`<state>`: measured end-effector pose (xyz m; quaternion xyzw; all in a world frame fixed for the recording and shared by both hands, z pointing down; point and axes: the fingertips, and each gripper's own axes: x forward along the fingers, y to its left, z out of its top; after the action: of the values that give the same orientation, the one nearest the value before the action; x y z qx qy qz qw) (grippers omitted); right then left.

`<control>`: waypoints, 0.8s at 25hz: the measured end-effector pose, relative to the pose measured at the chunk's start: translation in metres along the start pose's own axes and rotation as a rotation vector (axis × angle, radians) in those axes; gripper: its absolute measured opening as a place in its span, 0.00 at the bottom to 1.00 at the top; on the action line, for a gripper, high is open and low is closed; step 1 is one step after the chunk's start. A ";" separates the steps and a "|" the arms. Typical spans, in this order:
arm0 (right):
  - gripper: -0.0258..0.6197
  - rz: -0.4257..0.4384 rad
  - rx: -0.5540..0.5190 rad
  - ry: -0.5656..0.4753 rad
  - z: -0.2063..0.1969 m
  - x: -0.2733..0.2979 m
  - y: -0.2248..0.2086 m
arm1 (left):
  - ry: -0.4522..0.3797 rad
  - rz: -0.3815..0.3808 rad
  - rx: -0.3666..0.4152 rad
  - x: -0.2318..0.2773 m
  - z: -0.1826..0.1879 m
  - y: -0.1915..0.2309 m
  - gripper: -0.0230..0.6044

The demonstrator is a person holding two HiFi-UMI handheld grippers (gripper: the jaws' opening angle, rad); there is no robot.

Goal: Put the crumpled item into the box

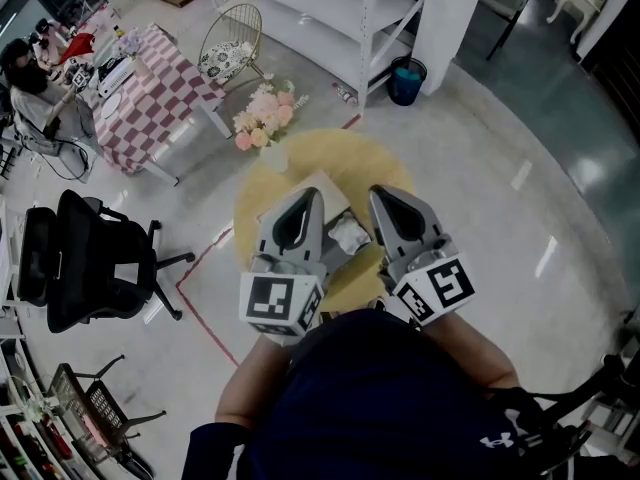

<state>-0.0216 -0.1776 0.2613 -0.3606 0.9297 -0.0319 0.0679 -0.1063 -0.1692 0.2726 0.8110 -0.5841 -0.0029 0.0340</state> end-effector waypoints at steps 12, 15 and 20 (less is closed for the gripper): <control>0.05 -0.005 0.010 0.008 -0.003 -0.004 -0.002 | 0.006 0.002 -0.010 -0.002 -0.004 -0.002 0.07; 0.05 -0.006 0.012 0.008 -0.003 -0.005 -0.002 | 0.008 0.001 -0.009 -0.002 -0.005 -0.004 0.07; 0.05 -0.010 0.017 0.011 -0.005 -0.006 -0.002 | 0.012 0.001 -0.008 -0.002 -0.007 -0.003 0.07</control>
<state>-0.0163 -0.1752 0.2671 -0.3646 0.9279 -0.0424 0.0657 -0.1034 -0.1656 0.2793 0.8107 -0.5841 -0.0002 0.0407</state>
